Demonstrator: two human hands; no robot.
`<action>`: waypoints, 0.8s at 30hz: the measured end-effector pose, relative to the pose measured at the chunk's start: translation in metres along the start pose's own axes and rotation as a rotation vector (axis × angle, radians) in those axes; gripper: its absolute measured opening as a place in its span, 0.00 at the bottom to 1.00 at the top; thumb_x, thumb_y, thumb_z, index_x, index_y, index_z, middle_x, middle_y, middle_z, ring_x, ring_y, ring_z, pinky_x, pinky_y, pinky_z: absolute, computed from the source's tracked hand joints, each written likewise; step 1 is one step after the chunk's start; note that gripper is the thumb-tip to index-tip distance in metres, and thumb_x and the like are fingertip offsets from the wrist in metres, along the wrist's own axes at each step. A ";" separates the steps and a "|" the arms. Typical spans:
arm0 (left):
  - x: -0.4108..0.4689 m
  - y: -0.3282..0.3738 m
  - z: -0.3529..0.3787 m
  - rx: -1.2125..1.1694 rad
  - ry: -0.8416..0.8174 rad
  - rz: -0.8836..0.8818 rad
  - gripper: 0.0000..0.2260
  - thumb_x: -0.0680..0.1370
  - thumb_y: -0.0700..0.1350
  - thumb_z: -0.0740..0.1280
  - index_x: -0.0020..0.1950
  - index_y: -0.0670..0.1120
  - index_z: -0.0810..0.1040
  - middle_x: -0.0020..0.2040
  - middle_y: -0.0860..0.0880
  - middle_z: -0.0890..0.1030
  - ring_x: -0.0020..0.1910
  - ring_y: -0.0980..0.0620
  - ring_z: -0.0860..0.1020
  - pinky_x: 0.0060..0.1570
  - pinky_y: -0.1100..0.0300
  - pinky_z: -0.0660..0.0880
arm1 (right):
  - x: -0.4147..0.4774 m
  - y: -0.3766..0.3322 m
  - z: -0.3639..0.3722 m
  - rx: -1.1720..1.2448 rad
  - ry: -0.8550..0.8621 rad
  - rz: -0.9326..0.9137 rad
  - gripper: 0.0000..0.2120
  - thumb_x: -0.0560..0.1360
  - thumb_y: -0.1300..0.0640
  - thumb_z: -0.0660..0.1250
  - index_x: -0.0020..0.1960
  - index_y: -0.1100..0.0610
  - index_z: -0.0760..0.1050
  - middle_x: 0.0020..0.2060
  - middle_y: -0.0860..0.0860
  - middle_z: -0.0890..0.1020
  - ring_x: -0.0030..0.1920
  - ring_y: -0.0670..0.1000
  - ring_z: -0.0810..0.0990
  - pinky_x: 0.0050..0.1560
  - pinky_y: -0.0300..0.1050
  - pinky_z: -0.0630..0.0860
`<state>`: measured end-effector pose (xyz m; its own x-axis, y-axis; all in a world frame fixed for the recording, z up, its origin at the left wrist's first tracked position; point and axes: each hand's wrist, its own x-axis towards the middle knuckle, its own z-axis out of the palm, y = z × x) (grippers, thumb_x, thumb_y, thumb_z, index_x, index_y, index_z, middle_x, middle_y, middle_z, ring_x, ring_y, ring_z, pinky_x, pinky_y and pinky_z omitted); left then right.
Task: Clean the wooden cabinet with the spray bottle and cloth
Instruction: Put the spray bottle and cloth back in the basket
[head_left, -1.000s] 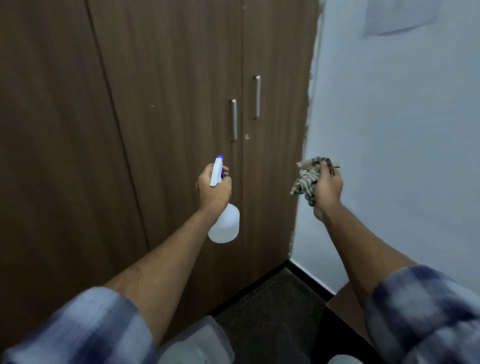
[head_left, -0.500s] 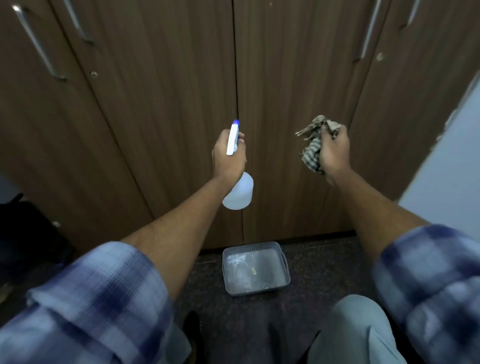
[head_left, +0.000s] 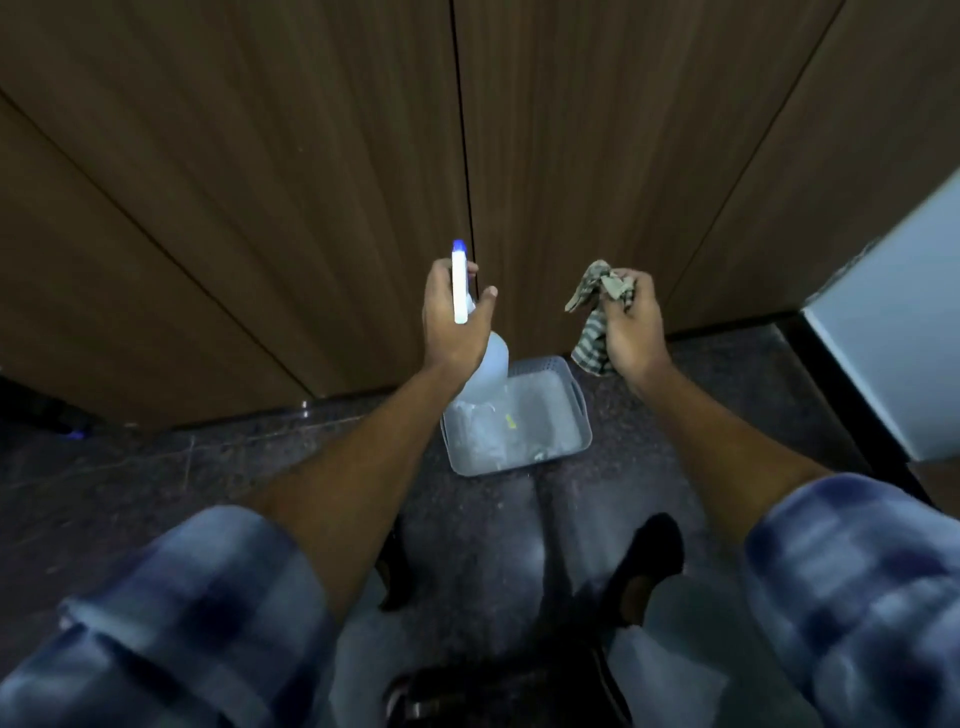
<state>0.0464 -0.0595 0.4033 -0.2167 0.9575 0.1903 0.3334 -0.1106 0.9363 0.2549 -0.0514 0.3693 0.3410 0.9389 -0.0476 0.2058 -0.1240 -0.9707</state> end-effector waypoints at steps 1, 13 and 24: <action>0.002 -0.018 0.008 0.016 -0.003 -0.013 0.12 0.77 0.33 0.73 0.59 0.35 0.76 0.54 0.37 0.80 0.51 0.38 0.80 0.58 0.40 0.79 | 0.005 0.019 0.006 -0.015 -0.010 0.017 0.10 0.83 0.62 0.61 0.64 0.60 0.70 0.45 0.49 0.78 0.41 0.39 0.78 0.41 0.33 0.74; 0.013 -0.244 0.101 0.125 -0.007 -0.078 0.11 0.82 0.43 0.71 0.59 0.39 0.76 0.48 0.49 0.77 0.42 0.57 0.76 0.48 0.58 0.76 | 0.058 0.254 0.074 -0.208 -0.108 0.167 0.09 0.83 0.59 0.62 0.62 0.52 0.71 0.51 0.49 0.79 0.51 0.53 0.80 0.51 0.47 0.76; 0.021 -0.353 0.137 0.251 -0.032 -0.061 0.13 0.83 0.38 0.70 0.61 0.30 0.74 0.56 0.33 0.78 0.54 0.44 0.78 0.57 0.64 0.72 | 0.092 0.367 0.118 -0.497 -0.200 -0.036 0.17 0.79 0.65 0.59 0.67 0.57 0.70 0.62 0.55 0.74 0.60 0.52 0.75 0.64 0.55 0.76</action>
<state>0.0497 0.0359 0.0363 -0.2158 0.9686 0.1232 0.5392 0.0131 0.8421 0.2532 0.0274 -0.0194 0.1540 0.9822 -0.1072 0.6400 -0.1818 -0.7466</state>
